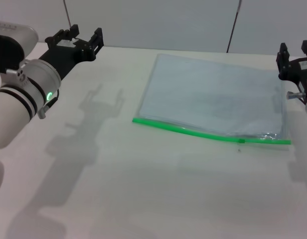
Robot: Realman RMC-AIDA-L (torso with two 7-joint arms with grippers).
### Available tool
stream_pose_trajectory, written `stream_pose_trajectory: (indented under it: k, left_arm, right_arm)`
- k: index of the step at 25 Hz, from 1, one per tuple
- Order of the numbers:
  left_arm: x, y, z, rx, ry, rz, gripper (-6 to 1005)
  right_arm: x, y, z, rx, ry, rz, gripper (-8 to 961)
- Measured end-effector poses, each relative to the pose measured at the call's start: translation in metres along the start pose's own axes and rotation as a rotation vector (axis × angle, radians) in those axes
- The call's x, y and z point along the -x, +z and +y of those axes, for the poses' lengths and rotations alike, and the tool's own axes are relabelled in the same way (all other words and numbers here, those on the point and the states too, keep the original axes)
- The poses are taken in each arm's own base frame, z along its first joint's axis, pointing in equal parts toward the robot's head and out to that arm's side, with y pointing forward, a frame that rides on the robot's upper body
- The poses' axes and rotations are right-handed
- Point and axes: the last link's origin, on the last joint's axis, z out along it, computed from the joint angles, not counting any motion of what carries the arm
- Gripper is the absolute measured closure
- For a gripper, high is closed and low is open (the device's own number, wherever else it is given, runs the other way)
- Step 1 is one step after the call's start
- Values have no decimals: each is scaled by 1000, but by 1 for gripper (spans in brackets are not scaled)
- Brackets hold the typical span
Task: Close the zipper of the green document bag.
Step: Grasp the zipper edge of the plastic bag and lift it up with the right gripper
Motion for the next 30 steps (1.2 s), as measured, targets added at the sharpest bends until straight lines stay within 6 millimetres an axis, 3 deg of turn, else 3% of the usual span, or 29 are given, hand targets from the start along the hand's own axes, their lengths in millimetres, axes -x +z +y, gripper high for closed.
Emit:
stream_pose_trajectory:
  k: [23,30]
  left_arm:
    - [3,5,-3,-5,3,-15,400]
    - [7,5,-6,-11,7,-30,401]
  right_arm:
    - [0,4,-3,-6,1,12,464]
    - [-5,2,11,92,-54,52,465]
